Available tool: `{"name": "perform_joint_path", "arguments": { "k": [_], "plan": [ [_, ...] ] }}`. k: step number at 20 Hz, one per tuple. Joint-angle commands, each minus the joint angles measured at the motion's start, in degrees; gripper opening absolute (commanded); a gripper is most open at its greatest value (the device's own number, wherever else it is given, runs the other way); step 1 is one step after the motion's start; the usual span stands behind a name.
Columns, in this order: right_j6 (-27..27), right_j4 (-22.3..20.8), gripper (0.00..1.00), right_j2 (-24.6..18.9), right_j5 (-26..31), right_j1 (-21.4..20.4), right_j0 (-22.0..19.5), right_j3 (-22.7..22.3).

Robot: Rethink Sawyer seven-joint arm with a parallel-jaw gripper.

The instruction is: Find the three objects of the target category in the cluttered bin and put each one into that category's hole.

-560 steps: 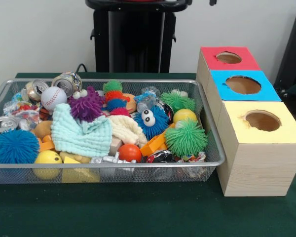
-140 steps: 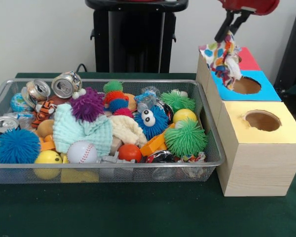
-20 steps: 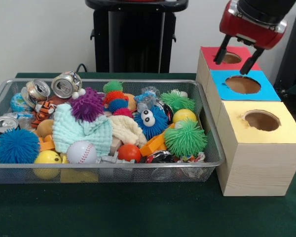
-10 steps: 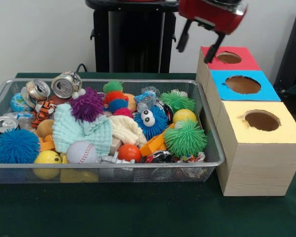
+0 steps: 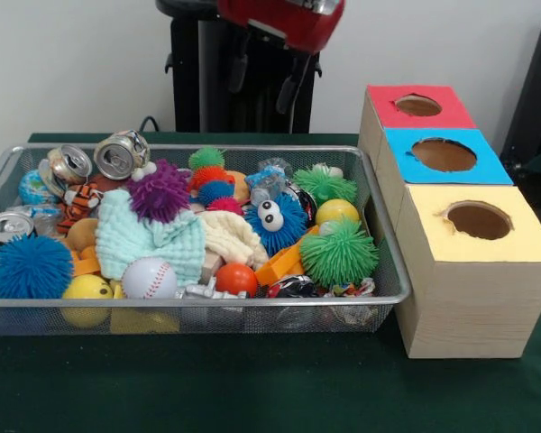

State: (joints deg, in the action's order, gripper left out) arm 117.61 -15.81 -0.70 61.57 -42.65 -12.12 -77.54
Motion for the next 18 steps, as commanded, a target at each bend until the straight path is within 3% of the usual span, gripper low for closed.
{"name": "perform_joint_path", "arguments": {
  "k": [1,8,13,18],
  "plan": [
    [-18.1,-4.1,1.0,-8.4,-6.7,1.1,-2.6,-11.1],
    [-15.3,-6.2,1.0,-9.2,-9.1,0.8,-3.2,-13.2],
    [-11.1,-7.2,1.0,-10.2,-16.0,0.9,-3.6,-16.7],
    [-7.3,-7.0,1.0,-11.2,-18.6,2.0,-2.7,-16.5]
  ]
}}
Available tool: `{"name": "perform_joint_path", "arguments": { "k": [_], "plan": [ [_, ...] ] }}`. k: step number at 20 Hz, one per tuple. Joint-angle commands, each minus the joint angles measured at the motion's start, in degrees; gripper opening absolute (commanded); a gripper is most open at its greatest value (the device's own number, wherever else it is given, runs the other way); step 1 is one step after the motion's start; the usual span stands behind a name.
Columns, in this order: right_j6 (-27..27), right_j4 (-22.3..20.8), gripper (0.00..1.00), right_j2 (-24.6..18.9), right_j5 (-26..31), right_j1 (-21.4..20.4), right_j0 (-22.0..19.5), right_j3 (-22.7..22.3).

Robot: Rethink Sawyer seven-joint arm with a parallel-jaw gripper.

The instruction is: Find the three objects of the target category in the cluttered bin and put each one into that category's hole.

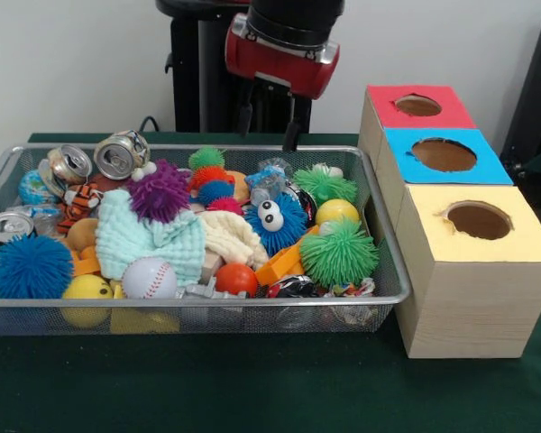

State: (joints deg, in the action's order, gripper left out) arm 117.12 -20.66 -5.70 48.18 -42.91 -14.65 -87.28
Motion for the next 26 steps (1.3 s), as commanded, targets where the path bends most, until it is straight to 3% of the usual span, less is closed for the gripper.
{"name": "perform_joint_path", "arguments": {
  "k": [1,10,19,26],
  "plan": [
    [-5.3,-2.1,1.0,-6.3,-6.2,3.2,0.4,-6.0],
    [-1.8,-2.8,1.0,-6.1,-9.2,7.3,2.4,-3.5],
    [-0.9,-2.1,1.0,-6.0,-12.6,11.4,2.2,-4.2],
    [-1.5,-4.1,1.0,-5.2,-16.7,14.9,2.1,-3.6]
  ]
}}
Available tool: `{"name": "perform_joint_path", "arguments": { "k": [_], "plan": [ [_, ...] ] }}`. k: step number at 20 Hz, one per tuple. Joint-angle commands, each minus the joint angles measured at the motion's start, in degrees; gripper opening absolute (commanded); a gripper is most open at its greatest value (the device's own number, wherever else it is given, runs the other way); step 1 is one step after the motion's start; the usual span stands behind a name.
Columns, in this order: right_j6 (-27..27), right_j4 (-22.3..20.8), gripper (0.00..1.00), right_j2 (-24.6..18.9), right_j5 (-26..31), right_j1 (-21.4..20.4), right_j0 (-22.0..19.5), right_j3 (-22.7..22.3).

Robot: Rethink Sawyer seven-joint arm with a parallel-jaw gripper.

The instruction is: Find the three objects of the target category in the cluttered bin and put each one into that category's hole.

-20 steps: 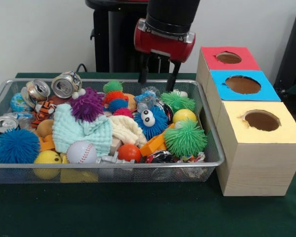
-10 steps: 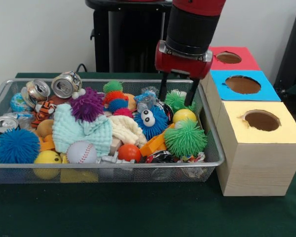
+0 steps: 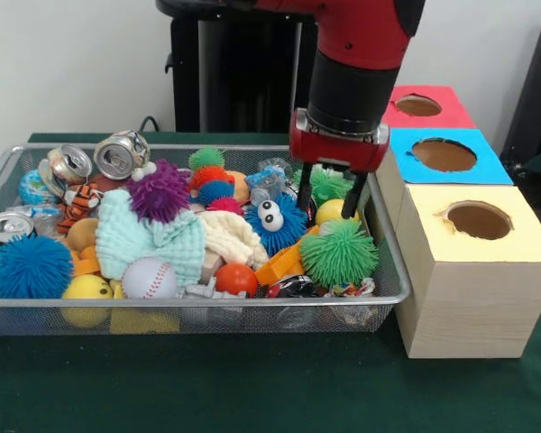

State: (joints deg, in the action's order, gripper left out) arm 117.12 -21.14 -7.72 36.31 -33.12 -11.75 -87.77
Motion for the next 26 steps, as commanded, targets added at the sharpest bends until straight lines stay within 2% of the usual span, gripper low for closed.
{"name": "perform_joint_path", "arguments": {
  "k": [1,8,15,26],
  "plan": [
    [-0.8,-4.2,1.0,-2.7,-6.1,5.9,-0.3,-2.4],
    [-1.0,-4.7,1.0,-3.5,-12.7,9.3,-0.3,-1.5],
    [-1.4,-4.8,1.0,-3.5,-16.4,12.1,0.5,-0.4],
    [-2.1,-4.6,1.0,-3.2,-18.5,15.1,0.9,1.4]
  ]
}}
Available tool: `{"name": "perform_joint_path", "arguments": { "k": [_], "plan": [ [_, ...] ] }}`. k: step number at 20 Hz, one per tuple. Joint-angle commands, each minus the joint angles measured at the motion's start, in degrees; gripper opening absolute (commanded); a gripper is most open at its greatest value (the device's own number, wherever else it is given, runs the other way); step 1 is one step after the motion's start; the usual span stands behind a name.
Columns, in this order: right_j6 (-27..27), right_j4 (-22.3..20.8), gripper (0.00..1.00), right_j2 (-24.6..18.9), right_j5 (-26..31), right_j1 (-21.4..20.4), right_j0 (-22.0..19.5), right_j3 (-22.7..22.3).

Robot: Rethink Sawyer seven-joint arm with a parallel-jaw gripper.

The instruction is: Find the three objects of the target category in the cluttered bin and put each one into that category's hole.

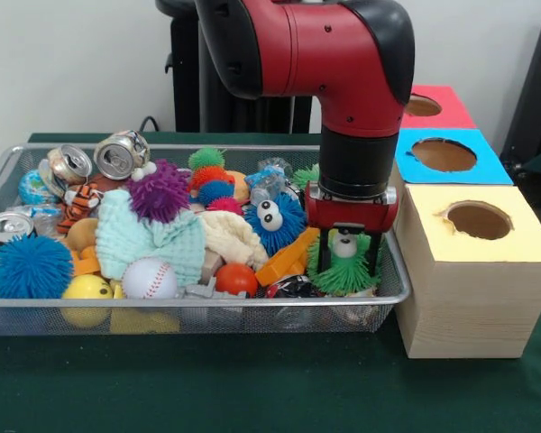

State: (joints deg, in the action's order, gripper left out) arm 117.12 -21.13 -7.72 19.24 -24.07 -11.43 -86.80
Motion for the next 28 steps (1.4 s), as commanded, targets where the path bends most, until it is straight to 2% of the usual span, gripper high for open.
{"name": "perform_joint_path", "arguments": {
  "k": [1,9,28],
  "plan": [
    [-2.4,-4.6,1.0,-3.2,-1.2,6.1,0.4,0.5],
    [-3.5,-4.1,1.0,-4.3,0.1,4.8,-1.1,-0.8],
    [-3.1,-4.6,1.0,-3.1,0.3,4.6,0.0,-0.9]
  ]
}}
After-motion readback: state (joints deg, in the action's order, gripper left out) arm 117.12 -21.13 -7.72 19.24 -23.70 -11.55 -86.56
